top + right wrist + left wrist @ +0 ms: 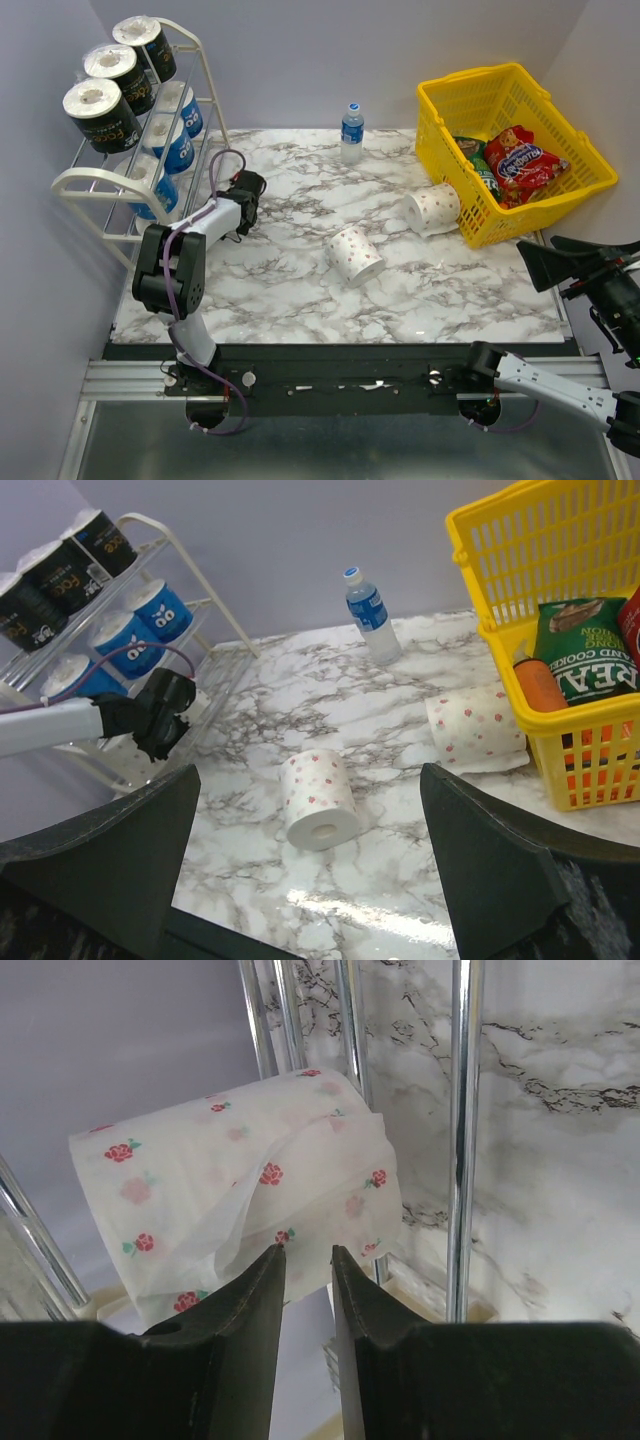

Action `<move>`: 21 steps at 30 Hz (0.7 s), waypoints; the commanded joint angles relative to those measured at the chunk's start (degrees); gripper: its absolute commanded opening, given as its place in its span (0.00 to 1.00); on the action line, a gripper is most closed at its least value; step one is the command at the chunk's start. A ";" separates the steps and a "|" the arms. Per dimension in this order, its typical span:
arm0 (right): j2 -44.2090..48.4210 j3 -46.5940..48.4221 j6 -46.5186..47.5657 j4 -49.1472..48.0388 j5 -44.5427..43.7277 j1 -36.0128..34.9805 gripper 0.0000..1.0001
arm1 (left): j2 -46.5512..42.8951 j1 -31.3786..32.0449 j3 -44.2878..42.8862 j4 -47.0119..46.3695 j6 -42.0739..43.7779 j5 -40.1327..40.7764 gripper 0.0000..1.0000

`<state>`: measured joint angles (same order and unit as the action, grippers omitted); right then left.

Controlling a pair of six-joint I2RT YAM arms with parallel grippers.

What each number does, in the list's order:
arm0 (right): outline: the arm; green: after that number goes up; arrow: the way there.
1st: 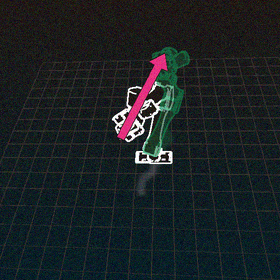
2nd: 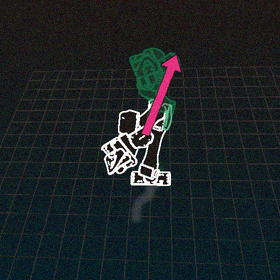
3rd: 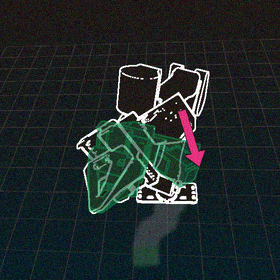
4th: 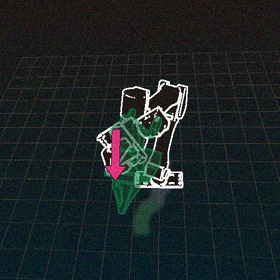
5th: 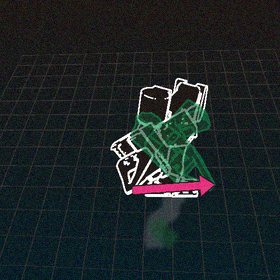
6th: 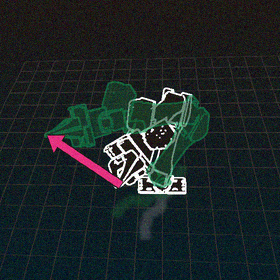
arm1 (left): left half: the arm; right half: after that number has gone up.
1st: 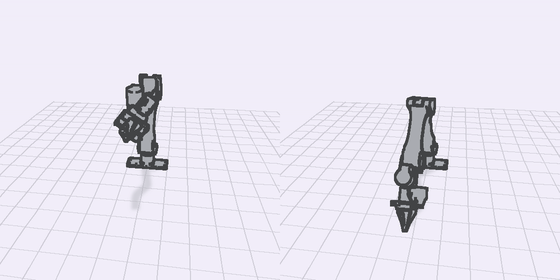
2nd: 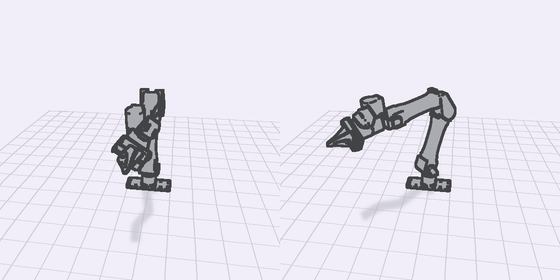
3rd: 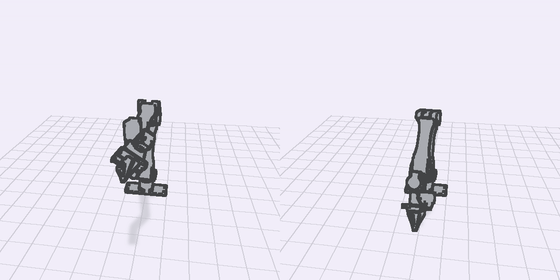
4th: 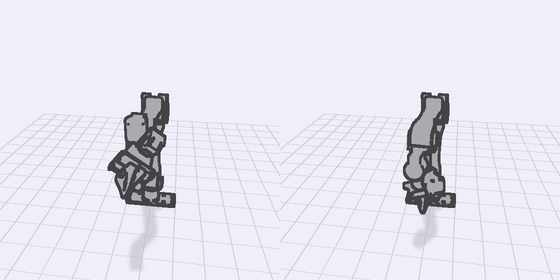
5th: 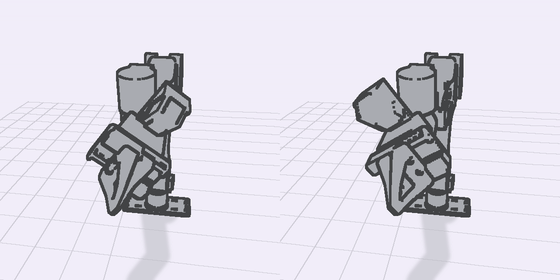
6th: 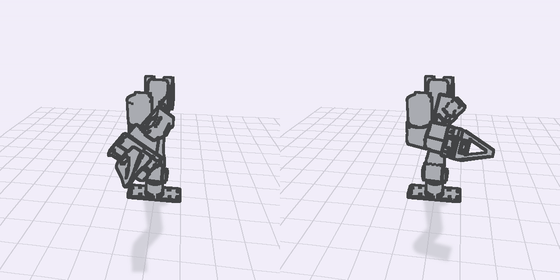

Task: Place and organize the paper towels onto the shelf
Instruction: Place the paper towel on the shelf.

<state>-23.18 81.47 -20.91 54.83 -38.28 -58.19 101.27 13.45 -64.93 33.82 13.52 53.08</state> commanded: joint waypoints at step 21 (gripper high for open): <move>0.85 -5.18 -1.77 2.21 0.23 -0.43 1.00 | -14.52 42.51 -8.21 -8.93 -16.32 -18.96 0.99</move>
<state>-22.63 77.71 -21.26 54.28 -38.24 -58.19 92.66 49.63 -74.37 33.80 2.98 44.42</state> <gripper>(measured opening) 0.998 0.987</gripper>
